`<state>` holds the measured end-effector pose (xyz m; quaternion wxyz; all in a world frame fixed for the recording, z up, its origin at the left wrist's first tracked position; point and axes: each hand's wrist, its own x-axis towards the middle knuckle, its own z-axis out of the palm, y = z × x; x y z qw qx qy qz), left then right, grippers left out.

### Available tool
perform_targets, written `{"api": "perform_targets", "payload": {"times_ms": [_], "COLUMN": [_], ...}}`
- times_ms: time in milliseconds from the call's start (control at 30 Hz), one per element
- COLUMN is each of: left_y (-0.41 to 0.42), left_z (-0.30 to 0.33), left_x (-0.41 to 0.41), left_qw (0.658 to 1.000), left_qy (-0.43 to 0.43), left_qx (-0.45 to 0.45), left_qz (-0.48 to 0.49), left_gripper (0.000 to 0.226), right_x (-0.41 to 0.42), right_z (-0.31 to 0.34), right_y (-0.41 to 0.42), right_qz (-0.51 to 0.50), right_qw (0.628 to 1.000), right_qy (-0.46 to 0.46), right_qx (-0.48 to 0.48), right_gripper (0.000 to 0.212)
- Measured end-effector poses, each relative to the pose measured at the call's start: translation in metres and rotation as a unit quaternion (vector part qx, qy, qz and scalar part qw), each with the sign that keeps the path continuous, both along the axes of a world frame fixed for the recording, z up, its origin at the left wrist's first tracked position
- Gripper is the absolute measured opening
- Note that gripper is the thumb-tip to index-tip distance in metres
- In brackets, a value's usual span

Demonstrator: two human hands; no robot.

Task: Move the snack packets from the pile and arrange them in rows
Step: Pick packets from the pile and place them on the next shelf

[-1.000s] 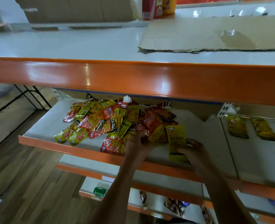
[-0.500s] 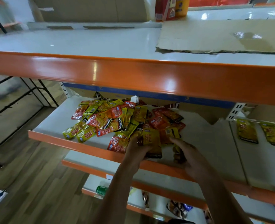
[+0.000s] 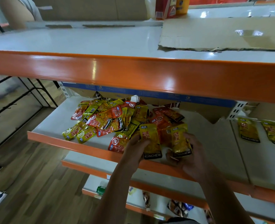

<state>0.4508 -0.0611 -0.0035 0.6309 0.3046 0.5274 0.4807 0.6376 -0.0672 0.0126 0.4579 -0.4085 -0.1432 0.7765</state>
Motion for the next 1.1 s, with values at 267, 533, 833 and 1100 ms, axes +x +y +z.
{"api": "perform_targets", "payload": {"times_ms": [267, 533, 833, 1100], "left_y": [0.003, 0.013, 0.019, 0.023], "left_z": [-0.002, -0.015, -0.017, -0.008], "left_x": [-0.003, -0.003, 0.025, 0.09], "left_qw": [1.0, 0.994, 0.98, 0.972], "left_qy": [0.004, 0.083, 0.131, 0.103], "left_qx": [0.016, 0.029, 0.024, 0.013], "left_qz": [-0.017, -0.06, -0.151, -0.212], "left_gripper": [0.017, 0.049, 0.018, 0.011], "right_x": [0.008, 0.014, 0.049, 0.109], "right_z": [-0.01, -0.013, -0.015, -0.01], "right_y": [0.007, 0.003, -0.026, -0.053], "right_qz": [-0.031, -0.054, -0.136, -0.224], "right_qw": [0.987, 0.911, 0.906, 0.888], "right_qy": [-0.156, -0.389, -0.389, -0.393], "right_qx": [0.024, 0.126, 0.1, 0.081], "right_gripper": [0.021, 0.021, 0.02, 0.016]}}
